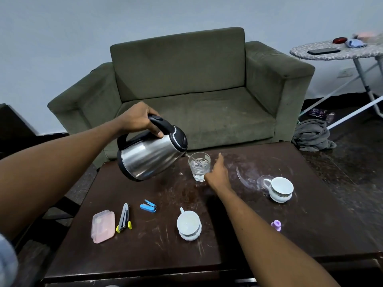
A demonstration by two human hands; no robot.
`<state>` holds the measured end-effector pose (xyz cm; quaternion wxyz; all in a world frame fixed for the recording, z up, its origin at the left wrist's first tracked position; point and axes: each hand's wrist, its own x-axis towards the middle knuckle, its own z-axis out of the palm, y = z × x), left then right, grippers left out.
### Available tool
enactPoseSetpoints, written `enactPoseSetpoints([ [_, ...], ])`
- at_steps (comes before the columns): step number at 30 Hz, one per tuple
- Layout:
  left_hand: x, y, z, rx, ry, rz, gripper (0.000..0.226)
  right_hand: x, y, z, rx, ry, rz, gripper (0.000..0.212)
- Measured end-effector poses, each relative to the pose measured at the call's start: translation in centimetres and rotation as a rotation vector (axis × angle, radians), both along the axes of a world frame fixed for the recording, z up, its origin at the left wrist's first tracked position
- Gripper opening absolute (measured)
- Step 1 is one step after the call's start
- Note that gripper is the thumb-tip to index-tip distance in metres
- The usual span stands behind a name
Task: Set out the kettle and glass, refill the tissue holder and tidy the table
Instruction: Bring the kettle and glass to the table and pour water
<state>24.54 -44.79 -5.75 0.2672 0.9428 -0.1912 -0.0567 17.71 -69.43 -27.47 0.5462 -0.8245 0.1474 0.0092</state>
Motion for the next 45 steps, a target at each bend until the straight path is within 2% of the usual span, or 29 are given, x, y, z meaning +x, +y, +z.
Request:
enactPoseSetpoints([
  [5, 0.1, 1.4, -2.4, -0.113, 0.007, 0.011, 0.027, 0.1, 0.2, -0.3, 0.017, -0.006, 0.020, 0.103],
  [13, -0.4, 2.9, -6.4, -0.407, -0.017, 0.090, 0.027, 0.3, 0.7, -0.4, 0.014, -0.040, 0.058, 0.109],
  [19, -2.1, 3.6, -9.8, -0.688, -0.124, 0.280, 0.024, 0.9, 1.3, -0.9, -0.028, -0.106, 0.073, 0.109],
  [23, -3.8, 2.4, -12.9, -0.913, -0.124, 0.441, 0.024, 1.1, 1.6, -1.1, -0.095, -0.146, 0.047, 0.111],
  [29, -4.8, -1.5, -16.6, -1.091, -0.241, 0.624, 0.030, 1.8, 0.1, -1.2, -0.201, -0.151, -0.082, 0.110],
  [34, -4.8, -6.4, -17.4, -1.124, -0.244, 0.706, 0.038, 2.5, -2.1, -1.4, -0.237, -0.178, -0.192, 0.106],
  [45, -5.8, -17.2, -17.1, -1.170, -0.317, 0.873, 0.055, 4.0, -7.3, -1.7, -0.168, -0.171, -0.389, 0.106],
])
